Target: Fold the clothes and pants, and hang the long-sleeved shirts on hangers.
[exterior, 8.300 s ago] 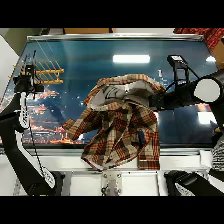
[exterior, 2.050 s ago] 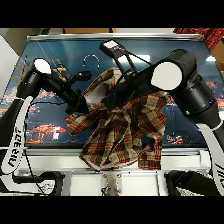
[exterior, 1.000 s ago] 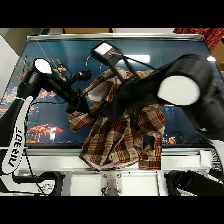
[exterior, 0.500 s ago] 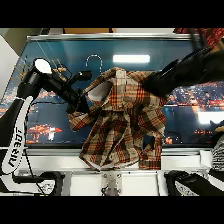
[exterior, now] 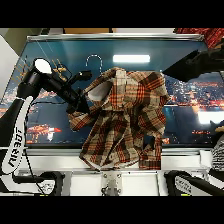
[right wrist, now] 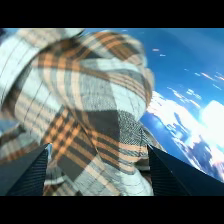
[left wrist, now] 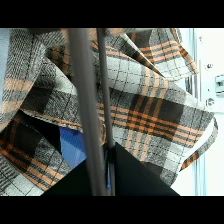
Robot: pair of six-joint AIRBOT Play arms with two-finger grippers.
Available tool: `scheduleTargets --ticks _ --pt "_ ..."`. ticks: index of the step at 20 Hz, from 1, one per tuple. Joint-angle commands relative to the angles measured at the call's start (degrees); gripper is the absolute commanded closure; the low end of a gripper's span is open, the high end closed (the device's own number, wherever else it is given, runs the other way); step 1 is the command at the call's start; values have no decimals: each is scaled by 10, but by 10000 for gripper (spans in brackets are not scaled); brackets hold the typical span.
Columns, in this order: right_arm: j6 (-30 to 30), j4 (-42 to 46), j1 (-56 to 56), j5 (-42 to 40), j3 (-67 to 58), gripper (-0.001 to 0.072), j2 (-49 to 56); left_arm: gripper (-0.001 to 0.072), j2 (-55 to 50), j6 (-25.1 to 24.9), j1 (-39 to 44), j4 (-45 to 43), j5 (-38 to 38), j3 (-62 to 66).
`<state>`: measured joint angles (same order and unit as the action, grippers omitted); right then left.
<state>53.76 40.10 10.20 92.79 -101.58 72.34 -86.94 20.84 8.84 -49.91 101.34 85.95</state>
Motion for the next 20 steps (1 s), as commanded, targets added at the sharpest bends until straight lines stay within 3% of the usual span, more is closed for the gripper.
scheduleTargets --ticks 1,3,6,12,20 --pt "-216 -167 80 73 17 50 51 688 0 0 0 1 0 0" --pt "-287 -189 98 104 31 50 81 688 0 0 0 2 0 0" --pt "-326 -198 91 105 49 50 121 688 0 0 0 2 1 0" --pt "-343 -254 40 105 49 50 195 688 0 0 0 1 0 0" --pt "-324 -253 -40 82 49 50 213 688 0 0 0 1 0 0"
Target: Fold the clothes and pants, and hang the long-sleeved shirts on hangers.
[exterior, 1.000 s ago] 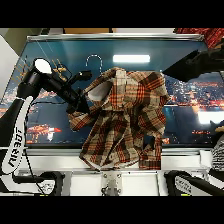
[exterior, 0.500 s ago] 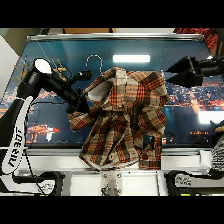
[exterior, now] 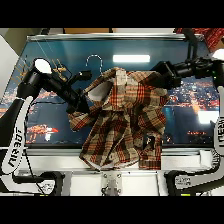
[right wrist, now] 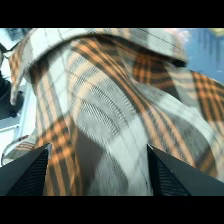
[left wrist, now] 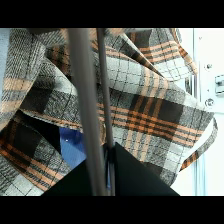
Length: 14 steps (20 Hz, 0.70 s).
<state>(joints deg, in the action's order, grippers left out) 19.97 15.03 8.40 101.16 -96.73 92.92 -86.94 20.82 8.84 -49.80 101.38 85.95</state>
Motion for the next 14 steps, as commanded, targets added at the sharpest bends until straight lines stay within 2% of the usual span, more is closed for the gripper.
scheduleTargets --ticks 1,4,8,14 --pt "15 0 -26 -2 0 50 8 688 0 0 0 0 0 0" --pt "20 13 -37 -2 0 50 8 688 0 0 0 0 0 0" --pt "28 82 -51 -2 0 50 8 688 0 0 0 0 0 0" --pt "28 83 -57 -2 0 50 8 688 0 0 0 0 0 0"
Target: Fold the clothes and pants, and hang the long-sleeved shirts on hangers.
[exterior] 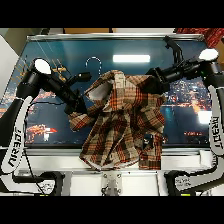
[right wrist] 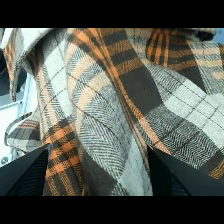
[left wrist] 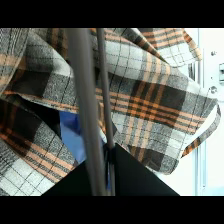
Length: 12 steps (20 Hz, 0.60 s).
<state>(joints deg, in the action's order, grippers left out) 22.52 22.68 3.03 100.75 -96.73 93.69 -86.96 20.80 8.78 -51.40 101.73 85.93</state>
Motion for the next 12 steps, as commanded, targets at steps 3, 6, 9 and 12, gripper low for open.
scheduleTargets --ticks 3,6,9,12 --pt "2 -8 -3 2 0 50 0 688 0 0 0 16 -4 1" --pt "2 -54 -3 2 0 50 0 688 0 0 0 16 -4 1" --pt "2 -91 -3 2 0 50 0 688 0 0 0 16 -4 1" --pt "2 -90 -3 2 0 50 0 688 0 0 0 16 -4 1"
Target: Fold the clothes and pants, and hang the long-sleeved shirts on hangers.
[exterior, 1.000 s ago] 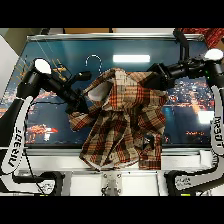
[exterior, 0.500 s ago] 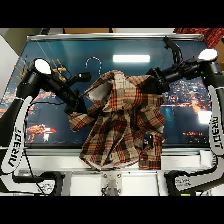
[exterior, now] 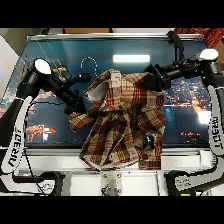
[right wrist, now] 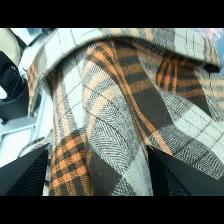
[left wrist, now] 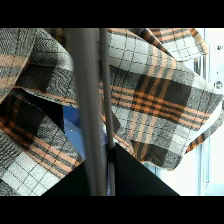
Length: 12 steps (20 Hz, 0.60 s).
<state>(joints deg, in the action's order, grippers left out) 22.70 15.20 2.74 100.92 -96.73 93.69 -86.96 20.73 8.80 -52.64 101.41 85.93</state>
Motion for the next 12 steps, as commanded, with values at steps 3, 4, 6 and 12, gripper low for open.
scheduleTargets --ticks 3,4,6,12 --pt "0 -5 0 -5 0 50 0 688 0 1 0 28 -1 1" --pt "0 11 0 -5 0 51 0 688 0 1 0 28 -1 1" --pt "0 51 0 -6 0 51 0 688 0 1 0 28 -1 1" --pt "-4 94 0 -28 0 52 0 688 0 1 0 28 -1 1"
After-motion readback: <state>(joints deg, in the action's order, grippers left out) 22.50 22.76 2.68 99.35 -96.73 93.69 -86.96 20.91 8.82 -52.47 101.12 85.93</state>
